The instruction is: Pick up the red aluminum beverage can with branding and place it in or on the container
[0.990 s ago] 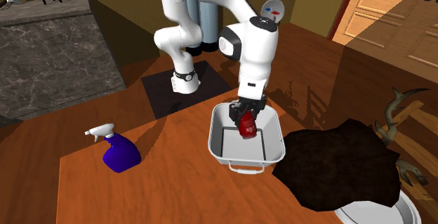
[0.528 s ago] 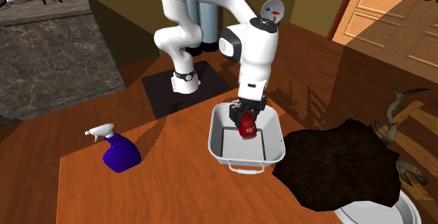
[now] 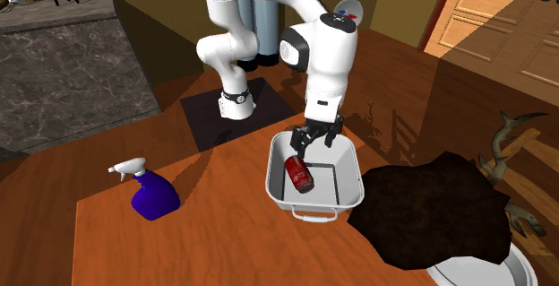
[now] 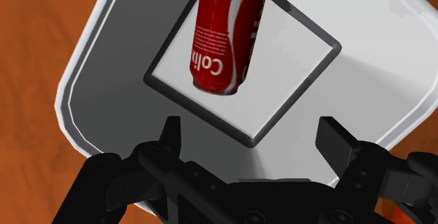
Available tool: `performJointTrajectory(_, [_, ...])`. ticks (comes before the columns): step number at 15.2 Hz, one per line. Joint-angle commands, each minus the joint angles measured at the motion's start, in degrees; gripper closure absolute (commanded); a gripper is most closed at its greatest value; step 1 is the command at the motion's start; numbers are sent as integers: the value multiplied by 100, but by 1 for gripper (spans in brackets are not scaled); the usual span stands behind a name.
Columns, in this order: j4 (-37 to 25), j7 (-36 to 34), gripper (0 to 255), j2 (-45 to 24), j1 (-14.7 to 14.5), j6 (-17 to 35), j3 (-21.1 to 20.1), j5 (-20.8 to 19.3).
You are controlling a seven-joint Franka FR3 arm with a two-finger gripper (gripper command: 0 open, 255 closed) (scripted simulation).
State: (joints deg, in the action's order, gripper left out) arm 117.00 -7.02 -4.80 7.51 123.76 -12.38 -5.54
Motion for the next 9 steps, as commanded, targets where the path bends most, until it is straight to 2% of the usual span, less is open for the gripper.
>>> performJointTrajectory(1, [-144,24,0,158,-8,-304,-16,56])
performJointTrajectory(2, [-230,38,0,216,-10,-445,-20,77])
performJointTrajectory(9, [-230,38,0,216,-11,-445,-20,77])
